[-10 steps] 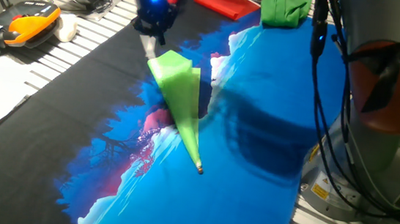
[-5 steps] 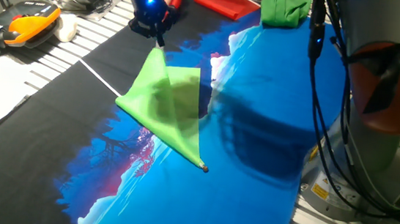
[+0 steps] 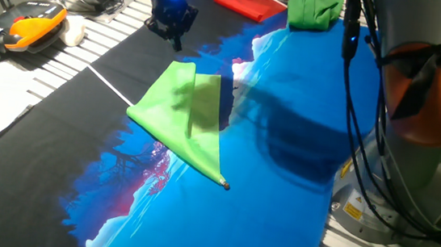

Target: Wave the flag

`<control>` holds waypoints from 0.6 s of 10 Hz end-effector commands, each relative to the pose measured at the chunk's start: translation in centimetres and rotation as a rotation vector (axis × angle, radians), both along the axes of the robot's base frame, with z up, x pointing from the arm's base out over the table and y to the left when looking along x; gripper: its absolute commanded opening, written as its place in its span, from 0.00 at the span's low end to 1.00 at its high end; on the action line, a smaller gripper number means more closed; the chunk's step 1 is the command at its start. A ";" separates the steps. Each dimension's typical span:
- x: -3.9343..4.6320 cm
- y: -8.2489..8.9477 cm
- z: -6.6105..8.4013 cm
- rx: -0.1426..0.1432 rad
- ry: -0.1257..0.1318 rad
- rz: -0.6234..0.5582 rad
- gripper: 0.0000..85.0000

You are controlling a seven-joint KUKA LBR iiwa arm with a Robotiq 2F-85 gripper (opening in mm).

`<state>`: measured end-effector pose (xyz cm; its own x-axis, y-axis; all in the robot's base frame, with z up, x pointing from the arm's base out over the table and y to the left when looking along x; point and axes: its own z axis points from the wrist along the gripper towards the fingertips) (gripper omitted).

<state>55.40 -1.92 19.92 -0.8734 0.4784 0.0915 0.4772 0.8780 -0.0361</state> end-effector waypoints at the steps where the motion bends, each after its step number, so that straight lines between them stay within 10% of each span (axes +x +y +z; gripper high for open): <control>1: 1.44 0.8 -0.4 -0.003 -0.004 -0.020 0.00; 4: 3.31 0.5 -2.4 -0.019 -0.007 -0.014 0.00; 6: 2.80 0.1 -1.9 -0.004 0.015 0.055 0.00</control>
<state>58.23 -1.82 18.03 -0.8903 0.4434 0.1033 0.4410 0.8963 -0.0462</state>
